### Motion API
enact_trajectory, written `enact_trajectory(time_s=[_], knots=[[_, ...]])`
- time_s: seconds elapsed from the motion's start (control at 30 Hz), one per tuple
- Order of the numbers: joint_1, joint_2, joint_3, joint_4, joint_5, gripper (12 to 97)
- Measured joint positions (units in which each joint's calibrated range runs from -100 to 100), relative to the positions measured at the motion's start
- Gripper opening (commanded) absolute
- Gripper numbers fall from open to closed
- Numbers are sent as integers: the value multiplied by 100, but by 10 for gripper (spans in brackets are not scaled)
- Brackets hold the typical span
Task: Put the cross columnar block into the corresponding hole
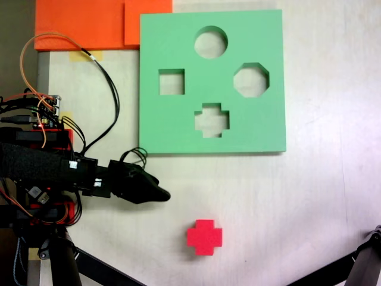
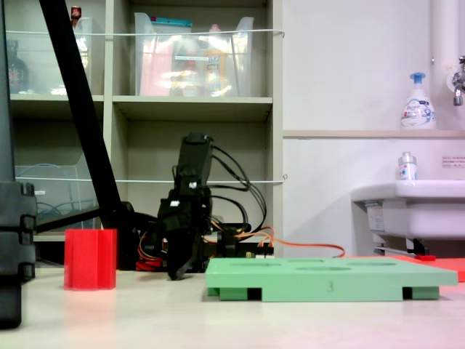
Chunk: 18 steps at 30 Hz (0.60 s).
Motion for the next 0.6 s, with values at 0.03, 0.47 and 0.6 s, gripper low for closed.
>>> enact_trajectory(time_s=[0.03, 0.47, 0.6], knots=[[-73, 0, 0, 0, 122, 495], [-576, 0, 265, -842, 2227, 454], [-630, 14, 2293, -4581, 2569, 454]])
